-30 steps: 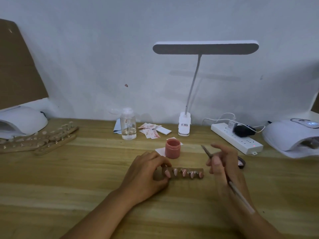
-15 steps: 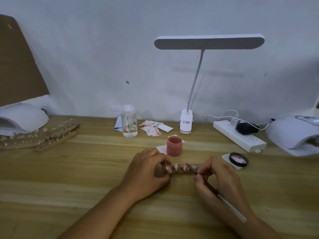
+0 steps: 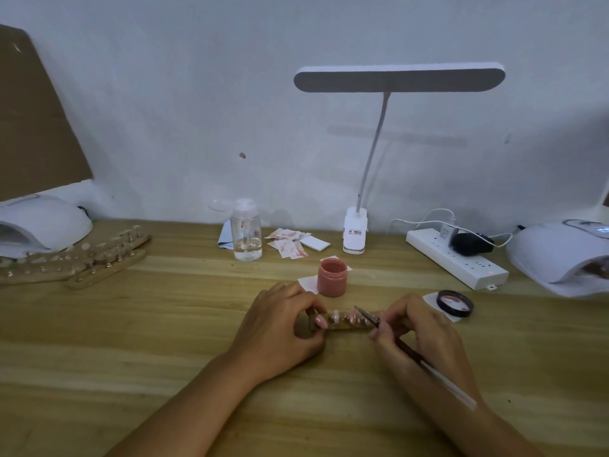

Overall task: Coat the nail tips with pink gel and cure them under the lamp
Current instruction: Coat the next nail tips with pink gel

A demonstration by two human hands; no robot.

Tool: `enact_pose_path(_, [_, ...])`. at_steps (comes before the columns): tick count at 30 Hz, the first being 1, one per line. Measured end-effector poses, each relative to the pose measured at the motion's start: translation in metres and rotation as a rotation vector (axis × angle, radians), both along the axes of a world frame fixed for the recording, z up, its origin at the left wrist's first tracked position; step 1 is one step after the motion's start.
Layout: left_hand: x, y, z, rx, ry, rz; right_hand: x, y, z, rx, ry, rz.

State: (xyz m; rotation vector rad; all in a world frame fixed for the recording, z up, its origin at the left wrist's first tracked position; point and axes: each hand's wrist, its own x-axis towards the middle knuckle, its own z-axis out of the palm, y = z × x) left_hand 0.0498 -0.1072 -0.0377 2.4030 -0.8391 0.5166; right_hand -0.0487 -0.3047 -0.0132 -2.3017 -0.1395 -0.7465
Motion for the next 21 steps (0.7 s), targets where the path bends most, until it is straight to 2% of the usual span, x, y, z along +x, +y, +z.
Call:
enact_pose_path(10, [-0.0004,-0.0002,0.0009,0.012,0.007,0.0,-0.0015,0.0004,0.0007,0.001,0.014,-0.019])
enact_pose_path(18, [-0.0006,0.0002,0.0009,0.01,0.01,-0.002,0.0003,-0.0007,-0.0029,-0.06,-0.031,-0.037])
enact_pose_path(21, [-0.0009,-0.0001,0.001,0.007,0.005,-0.001,0.0004,-0.0003,-0.0035,-0.151,-0.04,-0.001])
